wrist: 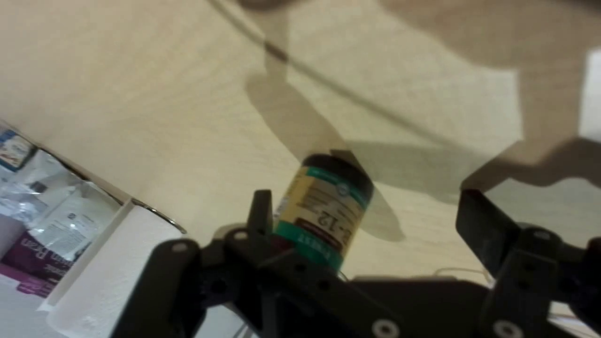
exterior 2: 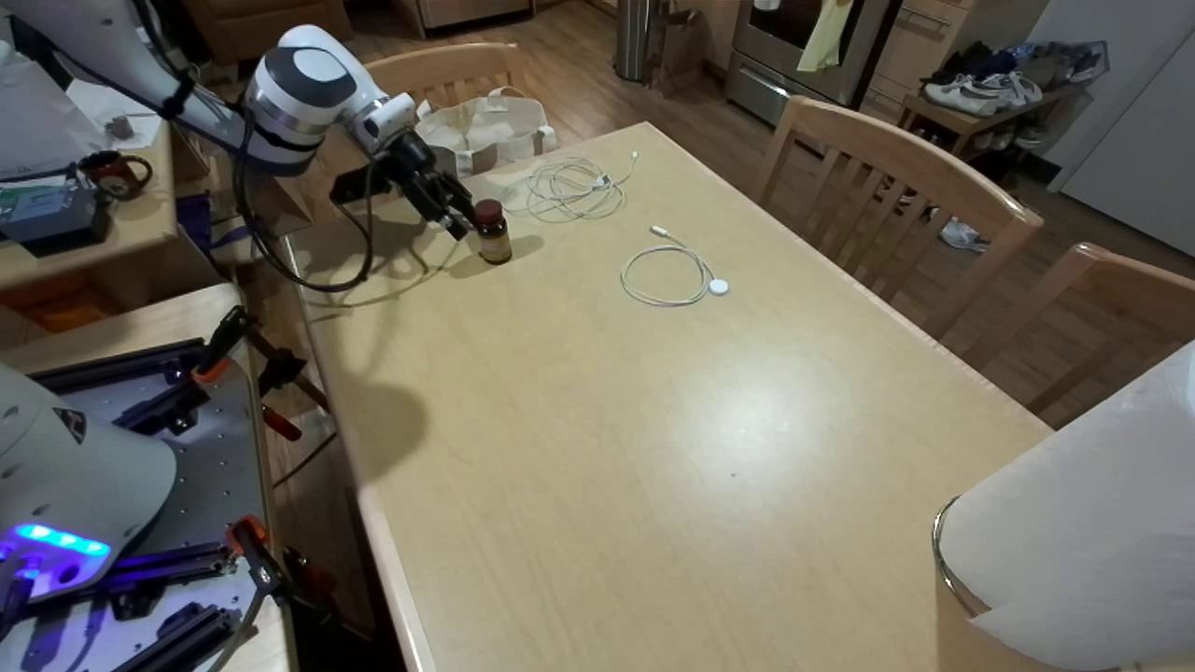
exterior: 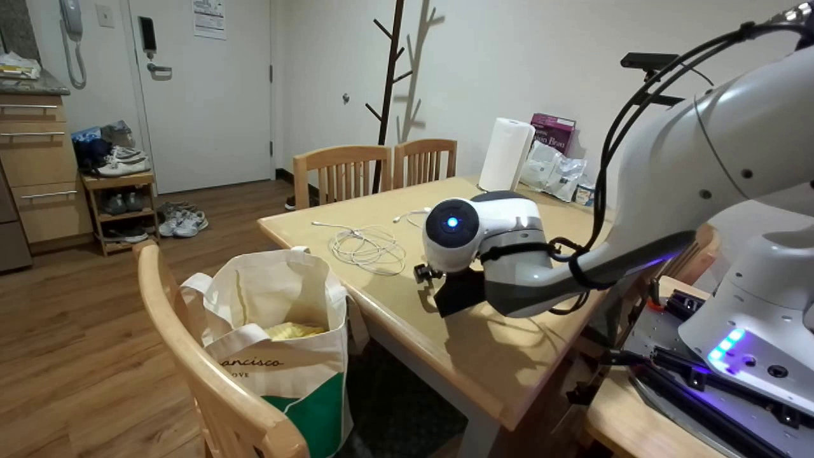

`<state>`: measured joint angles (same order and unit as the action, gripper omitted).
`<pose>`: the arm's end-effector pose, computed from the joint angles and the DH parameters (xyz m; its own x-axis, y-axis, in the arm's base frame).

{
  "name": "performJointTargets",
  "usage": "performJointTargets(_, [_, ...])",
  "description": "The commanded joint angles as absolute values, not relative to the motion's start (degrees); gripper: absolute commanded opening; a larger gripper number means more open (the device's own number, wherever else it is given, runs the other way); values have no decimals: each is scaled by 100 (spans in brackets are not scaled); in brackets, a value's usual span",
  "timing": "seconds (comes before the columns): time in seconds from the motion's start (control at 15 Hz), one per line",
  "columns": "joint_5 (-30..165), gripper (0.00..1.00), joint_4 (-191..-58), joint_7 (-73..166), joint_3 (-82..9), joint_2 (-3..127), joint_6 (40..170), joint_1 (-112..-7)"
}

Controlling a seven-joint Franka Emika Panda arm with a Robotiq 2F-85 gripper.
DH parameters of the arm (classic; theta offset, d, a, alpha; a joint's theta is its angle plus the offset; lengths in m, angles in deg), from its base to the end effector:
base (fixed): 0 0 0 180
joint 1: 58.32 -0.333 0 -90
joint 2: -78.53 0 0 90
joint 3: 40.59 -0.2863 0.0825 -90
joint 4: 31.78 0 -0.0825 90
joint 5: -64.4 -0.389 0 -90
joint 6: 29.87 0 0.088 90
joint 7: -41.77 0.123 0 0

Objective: Move the bottle slightly to the right

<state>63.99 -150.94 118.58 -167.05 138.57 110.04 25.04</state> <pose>0.4412 0.3013 0.0725 0.7738 -0.1762 0.6085 -0.5201 -0.7250 0.4515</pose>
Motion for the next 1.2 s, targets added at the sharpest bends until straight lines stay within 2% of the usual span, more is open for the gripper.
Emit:
performJointTargets(0.0, [5712, 100, -14895, 11335, -16554, 14122, 10034, 2290])
performJointTargets(0.53, [4986, 100, -14760, 11699, -16043, 15052, 10113, 1835])
performJointTargets(1.13, [4250, 100, -14729, 12234, -16065, 15784, 9933, 1726])
